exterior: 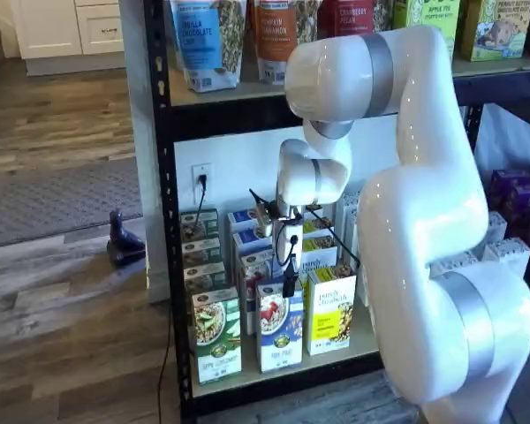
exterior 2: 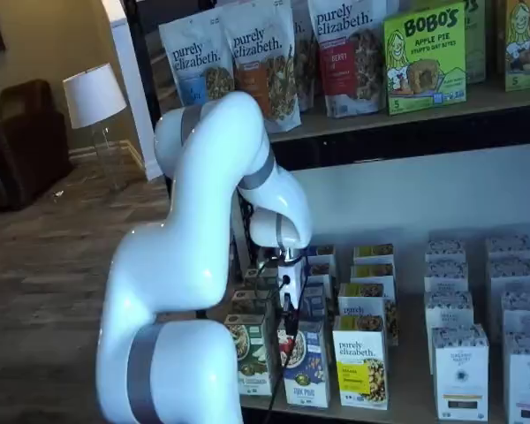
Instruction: Pick up the blue and white box that is on the bottom shelf, the second box from the left
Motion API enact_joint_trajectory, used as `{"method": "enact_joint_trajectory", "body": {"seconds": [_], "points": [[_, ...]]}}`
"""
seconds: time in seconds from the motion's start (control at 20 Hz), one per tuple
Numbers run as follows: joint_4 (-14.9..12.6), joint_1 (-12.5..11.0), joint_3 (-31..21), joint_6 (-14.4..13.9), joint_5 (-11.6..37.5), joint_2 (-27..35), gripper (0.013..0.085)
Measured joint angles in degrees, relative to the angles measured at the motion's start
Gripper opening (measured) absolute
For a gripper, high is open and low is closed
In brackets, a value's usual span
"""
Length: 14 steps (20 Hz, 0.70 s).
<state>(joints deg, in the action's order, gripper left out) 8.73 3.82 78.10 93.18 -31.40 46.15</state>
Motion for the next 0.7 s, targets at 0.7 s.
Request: {"method": "enact_joint_trajectory", "body": {"seconds": [0.7], "points": [[-2.9, 0.0, 5.4, -2.6, -2.8, 3.2, 0.085]]}}
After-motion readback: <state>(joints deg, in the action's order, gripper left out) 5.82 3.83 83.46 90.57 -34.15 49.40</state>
